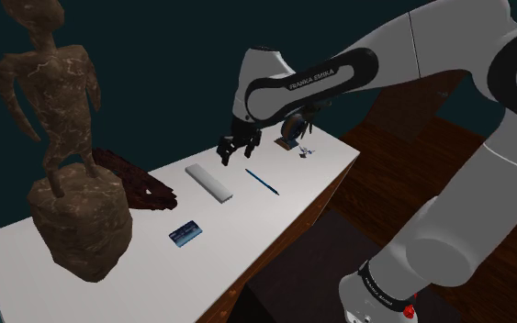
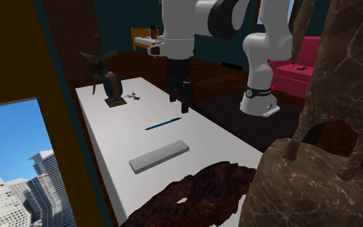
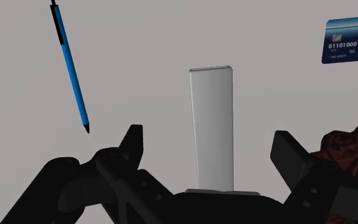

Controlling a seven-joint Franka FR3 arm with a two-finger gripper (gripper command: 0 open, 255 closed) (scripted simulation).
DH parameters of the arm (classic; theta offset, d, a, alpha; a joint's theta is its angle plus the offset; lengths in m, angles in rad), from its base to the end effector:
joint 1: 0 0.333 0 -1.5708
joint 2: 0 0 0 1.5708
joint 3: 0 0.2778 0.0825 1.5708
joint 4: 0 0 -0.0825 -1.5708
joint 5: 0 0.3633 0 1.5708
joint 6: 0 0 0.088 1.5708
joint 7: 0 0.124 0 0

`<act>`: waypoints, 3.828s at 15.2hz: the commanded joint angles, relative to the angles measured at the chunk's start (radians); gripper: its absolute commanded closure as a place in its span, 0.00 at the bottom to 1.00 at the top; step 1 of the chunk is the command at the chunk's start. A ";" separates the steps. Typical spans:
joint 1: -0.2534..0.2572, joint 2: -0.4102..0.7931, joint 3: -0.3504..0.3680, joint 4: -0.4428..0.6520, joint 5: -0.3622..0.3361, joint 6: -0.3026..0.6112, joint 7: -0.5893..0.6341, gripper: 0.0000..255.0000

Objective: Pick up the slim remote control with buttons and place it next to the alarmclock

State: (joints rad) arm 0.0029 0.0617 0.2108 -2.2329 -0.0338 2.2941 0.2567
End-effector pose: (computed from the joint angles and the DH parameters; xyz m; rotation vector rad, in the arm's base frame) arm 0.5028 0.1081 0.3031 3.1296 -0.0329 0.0061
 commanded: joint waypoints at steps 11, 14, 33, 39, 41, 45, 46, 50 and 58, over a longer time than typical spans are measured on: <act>0.055 0.435 -0.035 0.279 -0.121 0.133 0.107 0.00; 0.059 0.466 -0.041 0.279 -0.129 0.163 0.113 0.00; 0.064 0.503 -0.048 0.283 -0.138 0.196 0.119 1.00; 0.059 0.471 -0.042 0.279 -0.130 0.168 0.113 1.00; 0.056 0.450 -0.038 0.277 -0.125 0.149 0.109 1.00; 0.051 0.411 -0.030 0.277 -0.114 0.110 0.102 1.00; 0.050 0.401 -0.029 0.278 -0.111 0.100 0.100 1.00; 0.045 0.364 -0.022 0.282 -0.100 0.060 0.092 1.00; 0.038 0.296 -0.012 0.301 -0.079 -0.026 0.077 1.00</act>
State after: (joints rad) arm 0.0408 0.3623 0.1983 -1.9375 -0.1146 2.2783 0.3349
